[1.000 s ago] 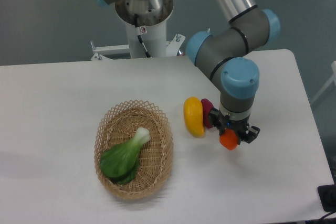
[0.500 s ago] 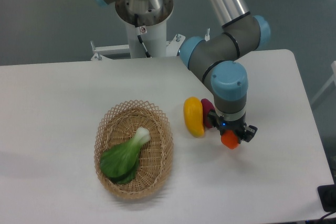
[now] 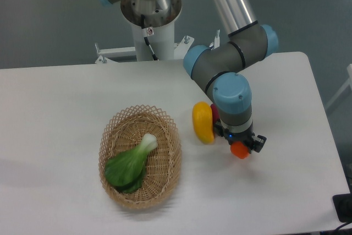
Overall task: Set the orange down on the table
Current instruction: 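Lower the orange object to the table and open the gripper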
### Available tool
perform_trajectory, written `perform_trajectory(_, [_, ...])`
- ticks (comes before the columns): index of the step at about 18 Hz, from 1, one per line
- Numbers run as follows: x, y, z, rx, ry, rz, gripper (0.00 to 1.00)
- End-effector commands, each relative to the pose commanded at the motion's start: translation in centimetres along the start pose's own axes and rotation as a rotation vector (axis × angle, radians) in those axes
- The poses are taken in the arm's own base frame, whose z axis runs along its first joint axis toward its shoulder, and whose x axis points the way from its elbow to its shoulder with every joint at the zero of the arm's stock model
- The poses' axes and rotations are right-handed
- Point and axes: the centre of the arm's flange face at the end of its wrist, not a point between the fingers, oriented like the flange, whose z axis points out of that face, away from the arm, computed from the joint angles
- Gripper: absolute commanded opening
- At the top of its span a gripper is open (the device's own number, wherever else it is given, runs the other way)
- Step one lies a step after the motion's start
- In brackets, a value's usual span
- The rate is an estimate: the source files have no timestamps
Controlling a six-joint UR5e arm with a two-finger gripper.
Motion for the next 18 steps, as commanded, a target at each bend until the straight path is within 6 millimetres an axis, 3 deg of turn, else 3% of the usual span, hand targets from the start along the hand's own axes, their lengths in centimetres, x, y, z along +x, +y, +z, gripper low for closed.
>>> perform_trajectory(5, [-0.3, 0.0, -0.7, 0.013, -0.006, -0.001, 1.00])
perform_trajectory(13, [-2.1, -0.6, -3.7, 0.249, 0.043, -0.140, 1.00])
perform_trajectory(18, [-4.4, 0.3, -5.4, 0.259, 0.010, -0.150, 1.00])
